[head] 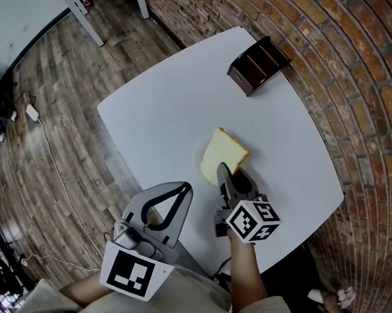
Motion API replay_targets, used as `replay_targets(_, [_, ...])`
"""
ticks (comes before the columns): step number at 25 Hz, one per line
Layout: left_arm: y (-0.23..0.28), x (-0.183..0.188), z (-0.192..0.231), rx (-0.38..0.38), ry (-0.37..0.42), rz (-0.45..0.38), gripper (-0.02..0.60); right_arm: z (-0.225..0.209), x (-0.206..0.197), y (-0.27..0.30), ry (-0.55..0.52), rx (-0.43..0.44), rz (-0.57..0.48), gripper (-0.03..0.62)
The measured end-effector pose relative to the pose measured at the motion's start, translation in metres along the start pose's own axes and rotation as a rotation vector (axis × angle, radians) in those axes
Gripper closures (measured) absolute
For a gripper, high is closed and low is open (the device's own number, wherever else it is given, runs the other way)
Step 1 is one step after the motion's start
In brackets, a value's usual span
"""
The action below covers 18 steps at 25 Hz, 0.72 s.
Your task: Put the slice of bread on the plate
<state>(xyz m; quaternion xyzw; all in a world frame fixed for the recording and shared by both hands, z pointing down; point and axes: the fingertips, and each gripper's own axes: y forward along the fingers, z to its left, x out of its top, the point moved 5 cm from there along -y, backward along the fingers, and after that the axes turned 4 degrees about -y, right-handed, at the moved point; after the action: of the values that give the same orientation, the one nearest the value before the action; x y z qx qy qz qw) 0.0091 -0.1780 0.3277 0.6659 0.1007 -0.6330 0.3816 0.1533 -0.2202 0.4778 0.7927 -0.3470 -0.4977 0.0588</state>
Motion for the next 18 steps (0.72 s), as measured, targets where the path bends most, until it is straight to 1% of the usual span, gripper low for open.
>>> replay_targets(4, [-0.001,-0.001,0.0,0.001,-0.002,0.0,0.572,-0.003,0.001,0.001,-0.043,-0.027,0.007,0.477])
replay_targets(9, [0.001,-0.002,-0.001,0.0,-0.011,0.002,0.572,-0.009,0.001,0.002,-0.125,-0.077,0.022,0.459])
replay_targets(13, [-0.002,-0.002,0.0,-0.001,-0.02,-0.002,0.572,-0.009,0.0,0.002,-0.163,-0.111,0.027,0.442])
replay_targets(14, [-0.003,-0.002,0.0,-0.002,-0.019,-0.003,0.572,-0.009,0.0,0.001,-0.175,-0.123,0.034,0.423])
replay_targets(16, [-0.004,-0.002,-0.001,-0.002,-0.017,-0.003,0.572,-0.011,-0.003,0.002,-0.192,-0.136,0.054,0.36])
replay_targets(18, [-0.005,-0.003,-0.001,-0.002,-0.016,-0.002,0.571,-0.013,-0.007,0.002,-0.196,-0.144,0.069,0.359])
